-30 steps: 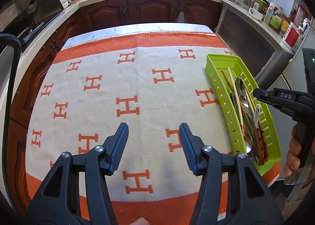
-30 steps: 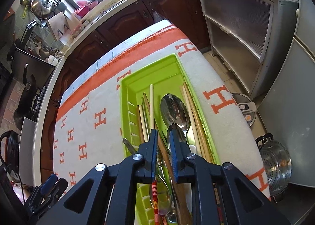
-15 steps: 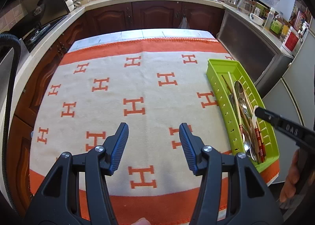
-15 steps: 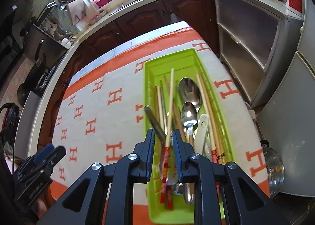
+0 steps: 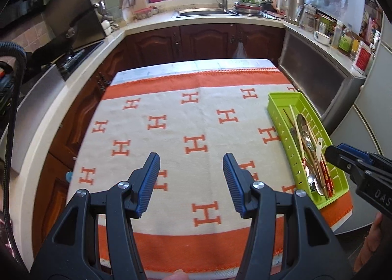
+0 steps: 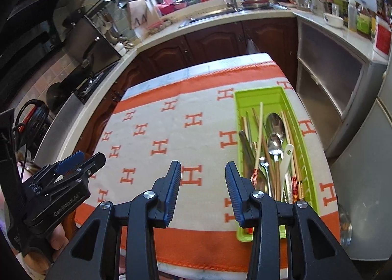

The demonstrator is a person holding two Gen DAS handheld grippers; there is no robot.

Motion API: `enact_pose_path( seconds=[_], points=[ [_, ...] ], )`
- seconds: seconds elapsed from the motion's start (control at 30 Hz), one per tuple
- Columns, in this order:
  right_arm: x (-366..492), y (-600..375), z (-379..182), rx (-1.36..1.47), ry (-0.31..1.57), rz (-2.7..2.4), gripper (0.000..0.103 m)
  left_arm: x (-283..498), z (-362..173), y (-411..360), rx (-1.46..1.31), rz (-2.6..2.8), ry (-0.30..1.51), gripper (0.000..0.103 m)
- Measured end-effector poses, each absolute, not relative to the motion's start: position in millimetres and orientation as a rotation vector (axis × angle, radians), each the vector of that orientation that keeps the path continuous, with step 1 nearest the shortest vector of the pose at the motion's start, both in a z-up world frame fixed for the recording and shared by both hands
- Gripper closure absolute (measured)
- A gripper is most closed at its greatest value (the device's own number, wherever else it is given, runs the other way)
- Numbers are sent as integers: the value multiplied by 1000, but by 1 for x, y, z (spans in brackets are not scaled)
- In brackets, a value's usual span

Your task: Organize utensils

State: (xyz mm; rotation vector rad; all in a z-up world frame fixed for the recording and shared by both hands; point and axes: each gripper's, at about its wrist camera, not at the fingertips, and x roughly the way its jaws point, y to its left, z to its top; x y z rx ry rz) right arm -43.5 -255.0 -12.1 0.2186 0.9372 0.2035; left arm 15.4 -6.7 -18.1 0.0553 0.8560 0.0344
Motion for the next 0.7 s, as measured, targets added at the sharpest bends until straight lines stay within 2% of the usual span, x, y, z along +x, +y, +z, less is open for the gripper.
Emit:
enact_pose_path(
  seconds=[0.07,0.13,0.23,0.4,0.7],
  points=[
    [-49,-247,1,207,918,219,64,10,-9,-1,45,40,842,51],
    [-52,-239,13,205,906,232,60,4,0,4,39,61,824,43],
    [-58,-230,30,194,874,246,56,-6,10,11,17,78,789,37],
    [-73,-211,48,150,842,239,47,-18,18,18,0,95,767,36],
    [-79,-195,49,132,858,235,46,-26,17,20,-2,86,753,36]
  ],
)
